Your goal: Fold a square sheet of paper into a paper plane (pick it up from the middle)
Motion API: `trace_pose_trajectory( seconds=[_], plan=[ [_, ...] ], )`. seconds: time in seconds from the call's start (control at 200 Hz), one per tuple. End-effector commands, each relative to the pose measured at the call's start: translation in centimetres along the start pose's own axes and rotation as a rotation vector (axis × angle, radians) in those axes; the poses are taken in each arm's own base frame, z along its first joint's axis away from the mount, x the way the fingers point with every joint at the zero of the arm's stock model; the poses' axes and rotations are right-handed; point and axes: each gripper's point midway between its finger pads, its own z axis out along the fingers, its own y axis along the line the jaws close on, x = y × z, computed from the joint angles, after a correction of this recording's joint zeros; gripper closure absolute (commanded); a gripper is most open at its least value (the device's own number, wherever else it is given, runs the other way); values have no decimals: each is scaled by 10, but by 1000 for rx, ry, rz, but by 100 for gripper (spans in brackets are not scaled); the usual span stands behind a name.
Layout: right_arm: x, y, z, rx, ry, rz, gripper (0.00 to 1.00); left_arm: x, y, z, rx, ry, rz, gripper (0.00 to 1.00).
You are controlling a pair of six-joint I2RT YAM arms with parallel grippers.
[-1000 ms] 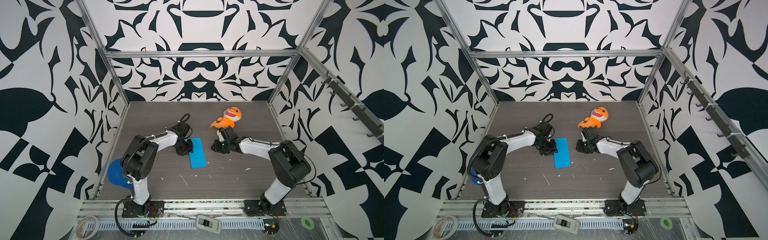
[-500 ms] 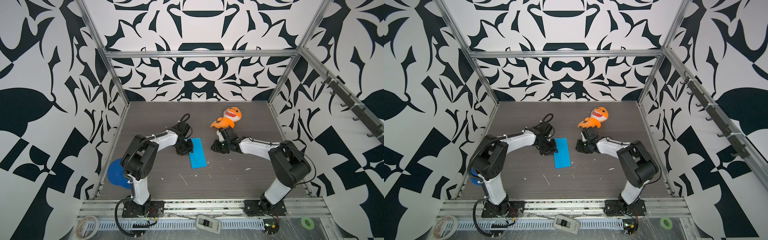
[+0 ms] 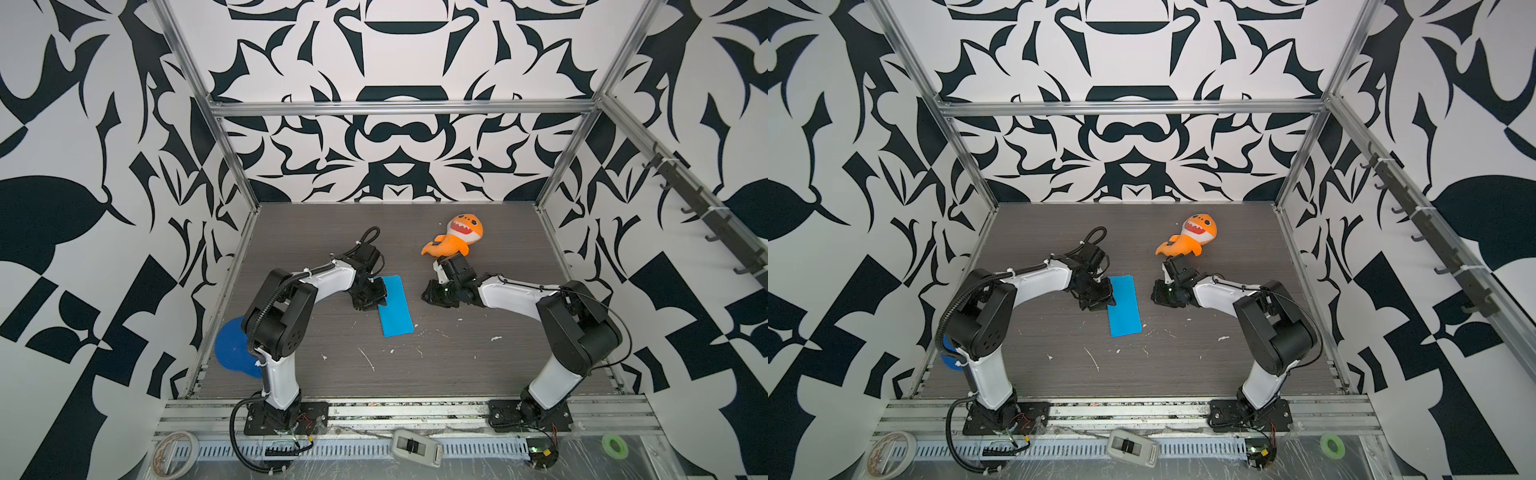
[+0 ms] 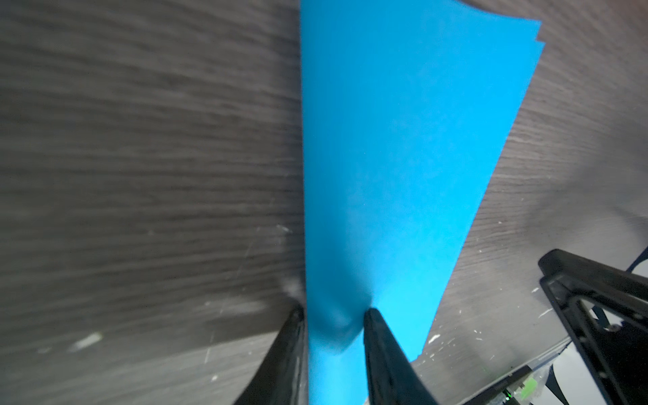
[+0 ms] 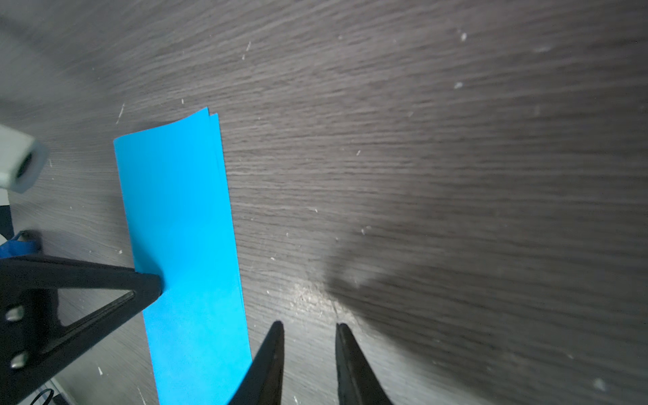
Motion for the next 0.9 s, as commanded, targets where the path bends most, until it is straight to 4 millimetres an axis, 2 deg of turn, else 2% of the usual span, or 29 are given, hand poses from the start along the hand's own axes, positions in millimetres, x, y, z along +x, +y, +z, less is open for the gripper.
trace_pose_trajectory(
  seconds=[0.0, 0.895],
  plan=[
    [-2, 2, 0, -13, -7, 9, 70, 20, 46, 26, -156, 85, -9, 67],
    [0, 2, 4, -19, 3, 15, 70, 28, 61, 38, -203, 137, 60, 65]
  ],
)
